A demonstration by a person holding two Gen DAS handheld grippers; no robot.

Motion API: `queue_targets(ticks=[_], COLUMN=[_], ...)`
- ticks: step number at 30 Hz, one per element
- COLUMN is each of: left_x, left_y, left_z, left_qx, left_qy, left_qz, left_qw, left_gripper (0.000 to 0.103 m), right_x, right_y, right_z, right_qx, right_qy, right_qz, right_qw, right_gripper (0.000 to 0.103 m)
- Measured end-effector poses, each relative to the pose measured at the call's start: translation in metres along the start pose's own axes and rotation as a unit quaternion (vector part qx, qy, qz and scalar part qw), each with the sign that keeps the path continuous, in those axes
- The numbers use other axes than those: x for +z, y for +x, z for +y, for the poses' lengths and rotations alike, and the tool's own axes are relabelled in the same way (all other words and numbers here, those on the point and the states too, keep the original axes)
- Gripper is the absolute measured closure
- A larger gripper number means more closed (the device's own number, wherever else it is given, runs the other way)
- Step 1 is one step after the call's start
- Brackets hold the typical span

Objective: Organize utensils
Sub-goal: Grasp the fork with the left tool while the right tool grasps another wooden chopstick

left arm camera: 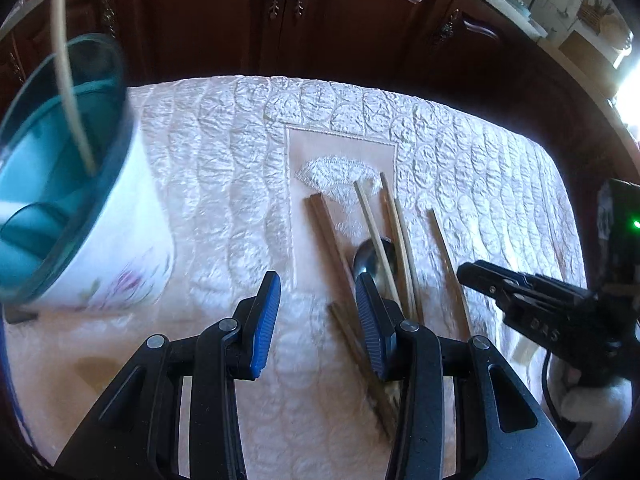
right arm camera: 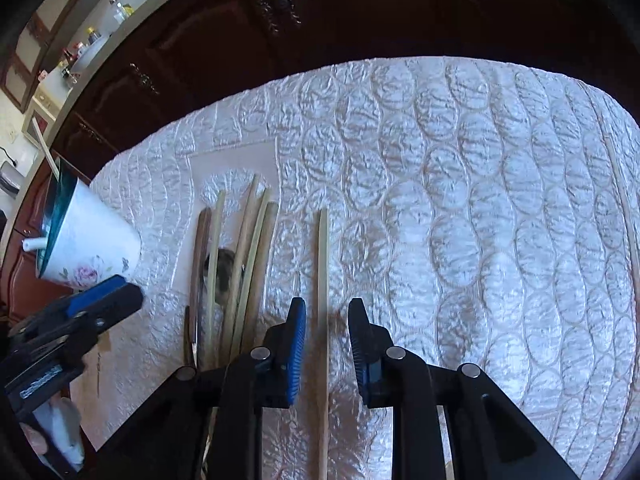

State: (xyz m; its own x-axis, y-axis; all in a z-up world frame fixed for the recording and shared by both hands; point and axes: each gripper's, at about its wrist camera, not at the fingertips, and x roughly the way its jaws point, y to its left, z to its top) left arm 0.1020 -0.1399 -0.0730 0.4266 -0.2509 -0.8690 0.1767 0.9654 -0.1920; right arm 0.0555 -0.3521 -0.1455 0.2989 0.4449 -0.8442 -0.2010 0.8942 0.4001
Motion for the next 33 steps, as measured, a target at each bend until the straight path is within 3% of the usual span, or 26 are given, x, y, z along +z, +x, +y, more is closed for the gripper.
queue_targets(ticks=[9,20,21,24,27,33], left_x=[0.022,0.035,0.035,0.036,0.039,0.036], left_y=[0.033,0.064,0.064,0.066,0.069,0.033], left_z=[-0.006,-0.011,-0.011,-0.009,-0.011,-0.001], left_qx=[0.009,0.018,0.018,0.022,0.012,-0.022], left_qy=[-0.019,-0.018,-0.018,-0.018,-0.019,-0.027], left_qz=[0.008,0.023,0.022,0.017,0.017,-0.011], left_qw=[0.9998,0.9994,0.9994,0.9995,0.9996,0.9993], left_gripper=[0.065,0.066,0.068,0.090,0.091,0.092], right_x=[0.029,0.061,0.063,0.066,0.073,0.084], right_y=[0.004,0.039,0.042,0.049,0.053,0.017], right_z=[-0.006,0.011,0.014,0.021,0.026,0.030], right_qx=[0.009,-0.001,-0.005,-0.022,-0.021,0.011], right_qy=[-0.005,-0.021,-0.025,-0.040,-0.038,-0.031], right_qz=[0.002,0.024,0.026,0.026,0.027,-0.011], right_qw=[1.000,0.999,0.999,0.999,0.999,0.999], right_gripper=[0.082,0.081,0.081,0.084,0.097,0.098])
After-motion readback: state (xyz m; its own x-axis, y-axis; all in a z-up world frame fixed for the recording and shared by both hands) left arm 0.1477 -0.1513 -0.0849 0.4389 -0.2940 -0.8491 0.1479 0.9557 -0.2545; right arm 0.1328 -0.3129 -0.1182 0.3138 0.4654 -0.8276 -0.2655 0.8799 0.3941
